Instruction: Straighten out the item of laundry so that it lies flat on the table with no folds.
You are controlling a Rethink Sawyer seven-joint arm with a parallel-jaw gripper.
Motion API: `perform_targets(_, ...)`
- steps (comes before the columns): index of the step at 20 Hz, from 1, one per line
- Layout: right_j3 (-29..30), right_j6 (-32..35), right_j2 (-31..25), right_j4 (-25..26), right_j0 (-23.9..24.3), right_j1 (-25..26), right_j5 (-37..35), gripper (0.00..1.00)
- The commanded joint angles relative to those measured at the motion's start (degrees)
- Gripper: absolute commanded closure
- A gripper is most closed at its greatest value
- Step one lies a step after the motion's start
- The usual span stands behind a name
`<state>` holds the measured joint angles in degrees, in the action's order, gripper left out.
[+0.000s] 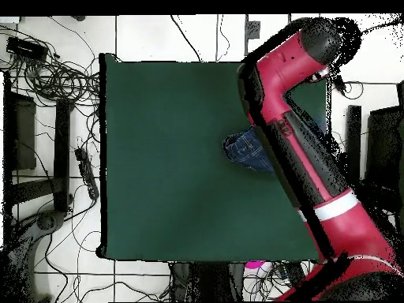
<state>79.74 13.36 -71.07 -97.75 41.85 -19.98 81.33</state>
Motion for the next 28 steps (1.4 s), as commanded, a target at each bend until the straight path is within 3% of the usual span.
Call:
perform_targets(1, 1.33, 28.59, 5.67, -2.85, -6.47, 3.91, -2.7, 1.0)
perform_targets(8, -2.69, 28.05, 7.69, 1.61, -9.1, 7.12, -4.4, 1.0)
perform_targets(11, -3.87, 30.83, 8.23, 3.83, -9.51, 9.08, -7.03, 1.0)
perform_targets(15, -2.72, 32.01, 6.18, 1.98, -8.02, 9.63, -8.2, 1.0)
perform_targets(21, 8.63, 36.65, 2.96, -7.64, -2.04, 4.53, -8.18, 1.0)
perform_targets(26, 16.53, 41.12, 5.96, -7.44, 0.74, 3.1, -13.09, 1.0)
perform_targets(28, 20.29, 41.2, 5.81, -9.68, 2.51, 1.02, -13.03, 1.0)
